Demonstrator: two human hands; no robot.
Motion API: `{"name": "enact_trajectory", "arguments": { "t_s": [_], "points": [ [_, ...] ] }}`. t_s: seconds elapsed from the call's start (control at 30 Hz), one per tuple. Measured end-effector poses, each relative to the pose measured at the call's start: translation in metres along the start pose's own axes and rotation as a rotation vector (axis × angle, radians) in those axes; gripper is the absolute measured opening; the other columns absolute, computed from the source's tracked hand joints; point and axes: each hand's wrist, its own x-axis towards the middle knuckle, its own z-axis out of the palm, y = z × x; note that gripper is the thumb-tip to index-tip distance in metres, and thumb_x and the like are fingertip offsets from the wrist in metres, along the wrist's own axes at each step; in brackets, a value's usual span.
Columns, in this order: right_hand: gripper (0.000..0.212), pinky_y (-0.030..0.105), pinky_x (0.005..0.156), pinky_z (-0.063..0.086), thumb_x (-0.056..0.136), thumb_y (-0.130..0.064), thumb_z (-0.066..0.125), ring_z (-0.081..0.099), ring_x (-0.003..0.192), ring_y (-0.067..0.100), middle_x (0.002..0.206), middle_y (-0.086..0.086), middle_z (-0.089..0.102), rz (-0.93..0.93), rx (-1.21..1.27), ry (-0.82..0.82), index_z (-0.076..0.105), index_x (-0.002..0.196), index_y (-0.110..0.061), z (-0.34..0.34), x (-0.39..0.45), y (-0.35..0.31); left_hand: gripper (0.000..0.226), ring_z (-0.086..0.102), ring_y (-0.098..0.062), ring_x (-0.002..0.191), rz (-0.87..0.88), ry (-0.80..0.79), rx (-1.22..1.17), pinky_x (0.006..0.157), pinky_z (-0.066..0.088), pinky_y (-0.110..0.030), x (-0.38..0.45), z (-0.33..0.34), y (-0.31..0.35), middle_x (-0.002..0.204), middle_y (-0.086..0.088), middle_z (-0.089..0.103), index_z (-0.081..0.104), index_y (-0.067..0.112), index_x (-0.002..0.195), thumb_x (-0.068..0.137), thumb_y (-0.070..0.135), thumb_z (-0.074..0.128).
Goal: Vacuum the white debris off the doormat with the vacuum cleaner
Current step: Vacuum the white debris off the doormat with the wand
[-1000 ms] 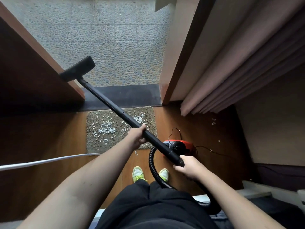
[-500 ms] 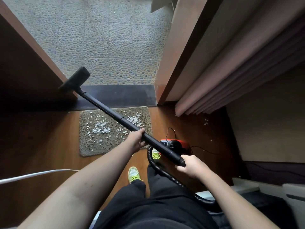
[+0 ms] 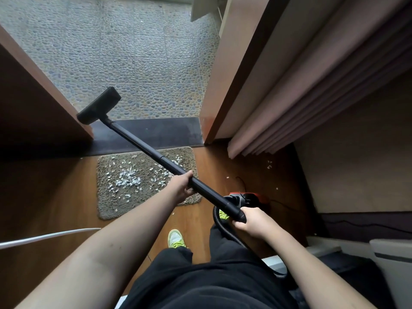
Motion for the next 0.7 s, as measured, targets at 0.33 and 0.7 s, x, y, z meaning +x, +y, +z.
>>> {"name": "enact_trajectory", "arguments": {
  "t_s": [0.33,0.7],
  "points": [
    [0.019,0.026,0.064,0.047,0.085,-0.044,0.065,0.061,0.073,0.010,0.078,-0.008,0.061,0.046,0.039,-0.033,0.054,0.082,-0.029,0.008,-0.001,0.020,0.014,0.060,-0.018,0.070,-0.030,0.014,0.014,0.059,0.057,-0.045,0.008,0.009,-0.026,0.077,-0.007,0.058,0.053,0.009,0.088,0.096,0.015,0.062],
    [0.036,0.012,0.053,0.038,0.088,-0.056,0.061,0.055,0.063,-0.003,0.077,-0.011,0.059,-0.059,0.009,-0.119,0.054,0.118,-0.038,0.009,0.022,0.043,0.023,0.063,-0.016,0.065,-0.016,0.115,0.009,0.045,0.058,-0.037,0.024,0.012,-0.057,0.081,-0.007,0.061,0.051,0.007,0.107,0.094,0.019,0.067]
  ]
}}
